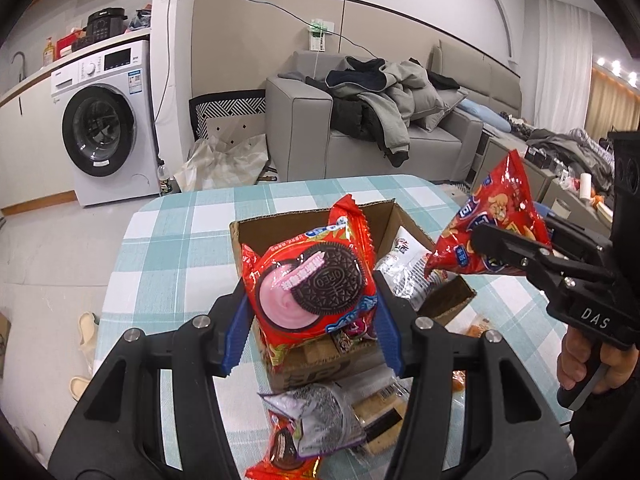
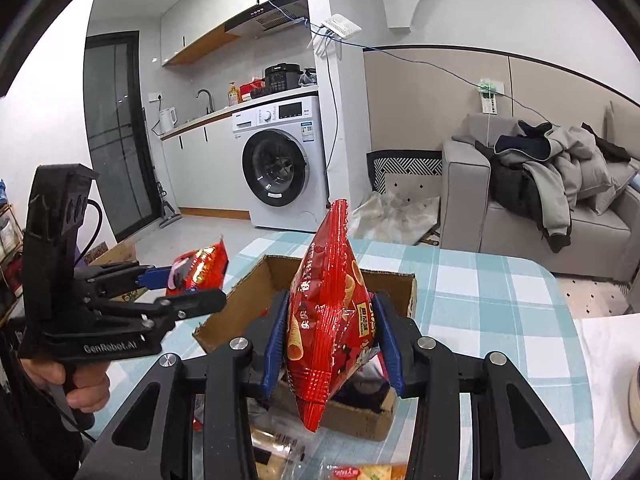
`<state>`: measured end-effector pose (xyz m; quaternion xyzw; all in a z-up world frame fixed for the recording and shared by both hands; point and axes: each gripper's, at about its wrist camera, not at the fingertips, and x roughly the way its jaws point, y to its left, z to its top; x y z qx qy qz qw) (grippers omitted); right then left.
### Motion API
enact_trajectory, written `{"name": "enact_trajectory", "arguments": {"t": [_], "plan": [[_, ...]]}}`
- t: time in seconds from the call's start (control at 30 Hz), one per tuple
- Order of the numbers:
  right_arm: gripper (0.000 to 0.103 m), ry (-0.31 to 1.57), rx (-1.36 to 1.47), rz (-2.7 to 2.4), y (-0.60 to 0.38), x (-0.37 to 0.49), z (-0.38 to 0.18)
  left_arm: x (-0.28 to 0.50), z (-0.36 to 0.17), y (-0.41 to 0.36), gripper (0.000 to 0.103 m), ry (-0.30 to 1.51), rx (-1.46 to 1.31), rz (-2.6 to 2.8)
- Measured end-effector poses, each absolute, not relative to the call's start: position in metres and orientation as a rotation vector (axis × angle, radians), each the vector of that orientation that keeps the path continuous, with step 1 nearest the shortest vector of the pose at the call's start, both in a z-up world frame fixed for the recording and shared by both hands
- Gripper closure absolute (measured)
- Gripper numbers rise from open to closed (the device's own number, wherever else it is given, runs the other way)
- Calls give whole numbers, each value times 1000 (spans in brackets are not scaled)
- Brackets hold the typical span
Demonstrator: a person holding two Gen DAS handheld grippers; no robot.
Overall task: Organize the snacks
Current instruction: 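Carry the Oreo pack with left tool while right tool carries chip bag over box, then open left tool over the box while right tool releases the chip bag into it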
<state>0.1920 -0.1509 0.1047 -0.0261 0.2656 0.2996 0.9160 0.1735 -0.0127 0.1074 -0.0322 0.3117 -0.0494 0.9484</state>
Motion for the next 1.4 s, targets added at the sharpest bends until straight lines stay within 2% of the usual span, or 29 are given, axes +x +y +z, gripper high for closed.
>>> {"name": "enact_trajectory", "arguments": {"t": [0.83, 1.4], "plan": [[61, 591, -101, 592, -122, 269, 76, 260, 61, -28, 52, 736, -14, -94], [61, 676, -147, 574, -102, 302, 36, 288, 34, -35, 52, 836, 30, -96]]}}
